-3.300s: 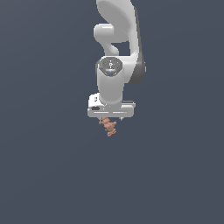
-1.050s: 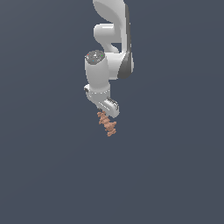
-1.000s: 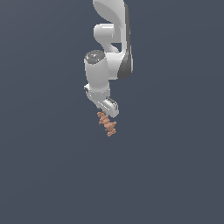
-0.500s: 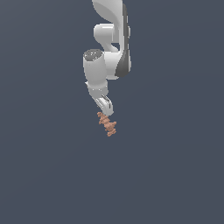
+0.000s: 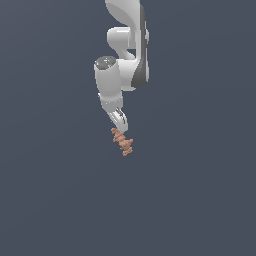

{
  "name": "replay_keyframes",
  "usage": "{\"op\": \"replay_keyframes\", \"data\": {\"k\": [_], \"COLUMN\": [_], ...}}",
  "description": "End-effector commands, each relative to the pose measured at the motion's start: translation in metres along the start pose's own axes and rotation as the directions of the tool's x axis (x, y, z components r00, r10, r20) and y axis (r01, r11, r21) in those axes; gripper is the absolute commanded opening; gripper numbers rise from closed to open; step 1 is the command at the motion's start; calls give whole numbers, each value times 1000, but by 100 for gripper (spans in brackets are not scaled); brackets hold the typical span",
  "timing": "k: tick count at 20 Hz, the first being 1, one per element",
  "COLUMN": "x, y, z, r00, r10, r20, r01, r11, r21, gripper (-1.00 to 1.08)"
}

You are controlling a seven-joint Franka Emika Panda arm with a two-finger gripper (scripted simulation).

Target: Pick up the object and move it to a goal position.

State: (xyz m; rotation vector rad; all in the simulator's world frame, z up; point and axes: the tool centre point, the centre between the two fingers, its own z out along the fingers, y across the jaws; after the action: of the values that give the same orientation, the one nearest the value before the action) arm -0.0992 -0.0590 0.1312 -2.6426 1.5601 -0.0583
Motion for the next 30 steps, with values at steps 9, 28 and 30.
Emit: {"op": "replay_keyframes", "data": {"k": [9,28,30], "x": [0,-3,-5], "y": [1,4,6], "z": [25,15,9], "r00": [1000,1000,1000], "r10": [5,5,5], "r20": [-1,-1,-1], "r01": [-5,-5,-5], "r11": [1000,1000,1000], "r21": [-1,0,0], "gripper": [28,-100,-100]}}
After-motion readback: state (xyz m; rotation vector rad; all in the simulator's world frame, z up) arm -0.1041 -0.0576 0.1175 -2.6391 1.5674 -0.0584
